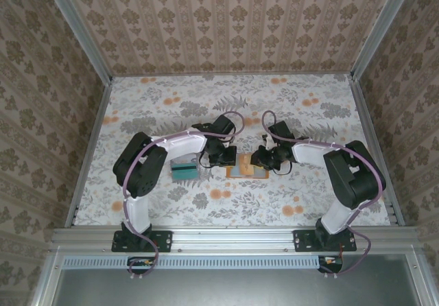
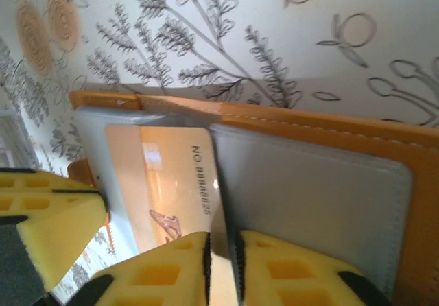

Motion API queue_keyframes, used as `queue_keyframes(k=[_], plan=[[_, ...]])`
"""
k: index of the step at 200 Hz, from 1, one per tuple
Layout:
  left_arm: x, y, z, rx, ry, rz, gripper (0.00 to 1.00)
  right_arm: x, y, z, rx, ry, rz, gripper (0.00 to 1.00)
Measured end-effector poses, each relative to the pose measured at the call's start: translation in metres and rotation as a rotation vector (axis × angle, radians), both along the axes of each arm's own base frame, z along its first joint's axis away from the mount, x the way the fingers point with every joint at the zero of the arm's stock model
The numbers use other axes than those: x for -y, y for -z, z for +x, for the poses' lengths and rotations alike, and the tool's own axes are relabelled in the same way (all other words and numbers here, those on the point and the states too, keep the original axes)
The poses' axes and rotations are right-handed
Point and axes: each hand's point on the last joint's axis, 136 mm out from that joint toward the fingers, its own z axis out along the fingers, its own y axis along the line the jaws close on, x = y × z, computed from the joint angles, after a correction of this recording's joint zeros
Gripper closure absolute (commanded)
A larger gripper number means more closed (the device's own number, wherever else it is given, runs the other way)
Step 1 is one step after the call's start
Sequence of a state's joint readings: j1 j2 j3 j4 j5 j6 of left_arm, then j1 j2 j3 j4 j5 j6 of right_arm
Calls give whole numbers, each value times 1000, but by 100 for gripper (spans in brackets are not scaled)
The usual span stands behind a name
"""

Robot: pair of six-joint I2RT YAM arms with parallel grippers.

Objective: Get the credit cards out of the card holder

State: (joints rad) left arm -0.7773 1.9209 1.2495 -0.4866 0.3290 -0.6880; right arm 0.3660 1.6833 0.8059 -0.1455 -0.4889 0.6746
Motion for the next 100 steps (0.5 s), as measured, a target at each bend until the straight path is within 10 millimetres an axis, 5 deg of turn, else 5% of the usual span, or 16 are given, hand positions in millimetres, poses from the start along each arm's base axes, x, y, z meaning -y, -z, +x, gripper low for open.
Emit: queue_keyframes(k=[44,75,100], plan=[[0,1,0,-2,0,1,94,-8,-1,1,-5,-13,52,76],[0,1,0,-2,0,1,94,-10,-1,0,-7,-18,68,92],[0,1,0,-2,0,1,94,-11,-2,0,-6,-18,76,95]])
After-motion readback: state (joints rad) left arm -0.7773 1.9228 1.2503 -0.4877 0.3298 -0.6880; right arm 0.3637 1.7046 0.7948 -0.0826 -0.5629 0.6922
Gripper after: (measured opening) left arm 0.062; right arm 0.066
